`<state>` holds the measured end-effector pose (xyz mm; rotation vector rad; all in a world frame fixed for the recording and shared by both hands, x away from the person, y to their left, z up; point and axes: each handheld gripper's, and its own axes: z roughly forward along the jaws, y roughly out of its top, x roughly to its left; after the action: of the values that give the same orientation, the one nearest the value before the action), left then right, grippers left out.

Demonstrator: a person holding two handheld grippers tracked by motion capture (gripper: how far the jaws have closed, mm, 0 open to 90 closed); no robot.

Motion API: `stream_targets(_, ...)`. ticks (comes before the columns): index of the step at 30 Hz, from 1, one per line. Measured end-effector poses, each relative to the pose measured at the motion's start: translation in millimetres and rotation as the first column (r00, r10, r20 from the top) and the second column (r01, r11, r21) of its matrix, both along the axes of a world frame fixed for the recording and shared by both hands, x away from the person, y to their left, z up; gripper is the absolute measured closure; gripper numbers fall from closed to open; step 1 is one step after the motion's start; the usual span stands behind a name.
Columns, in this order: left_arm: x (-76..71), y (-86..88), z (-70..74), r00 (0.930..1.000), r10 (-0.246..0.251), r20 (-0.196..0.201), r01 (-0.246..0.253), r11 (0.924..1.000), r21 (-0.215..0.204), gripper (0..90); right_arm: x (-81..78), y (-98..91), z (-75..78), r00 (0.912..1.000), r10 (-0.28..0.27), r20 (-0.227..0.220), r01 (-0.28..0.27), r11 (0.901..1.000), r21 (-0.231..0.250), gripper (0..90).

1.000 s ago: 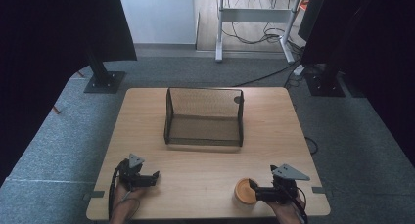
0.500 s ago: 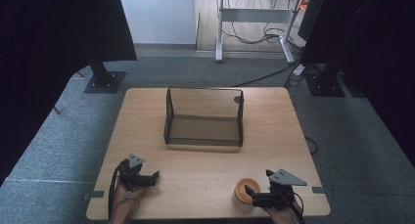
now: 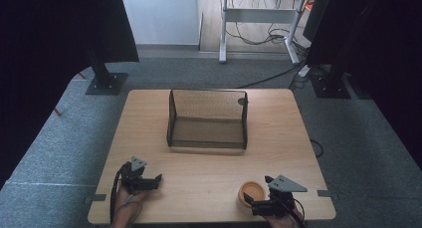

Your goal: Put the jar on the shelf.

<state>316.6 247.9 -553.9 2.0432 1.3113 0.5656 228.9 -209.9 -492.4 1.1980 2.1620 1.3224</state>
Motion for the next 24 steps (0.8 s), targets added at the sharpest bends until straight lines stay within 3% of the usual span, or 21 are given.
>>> stream_targets(9, 0.0, 0.0, 0.0, 1.0, -0.001, 0.0, 0.001, 1.0, 0.0, 1.4, -2.9, 6.2, -3.9, 0.9997, 0.022, 0.007, -0.022, 0.9998, -0.001, 0.0)
stream_targets(24, -0.1, 0.0, 0.0, 1.0, 0.0, 0.0, 0.0, 1.0, 0.0, 1.3, -5.0, 14.0, -17.5, 0.9997, 0.019, 0.018, -0.018, 0.999, -0.042, 0.0)
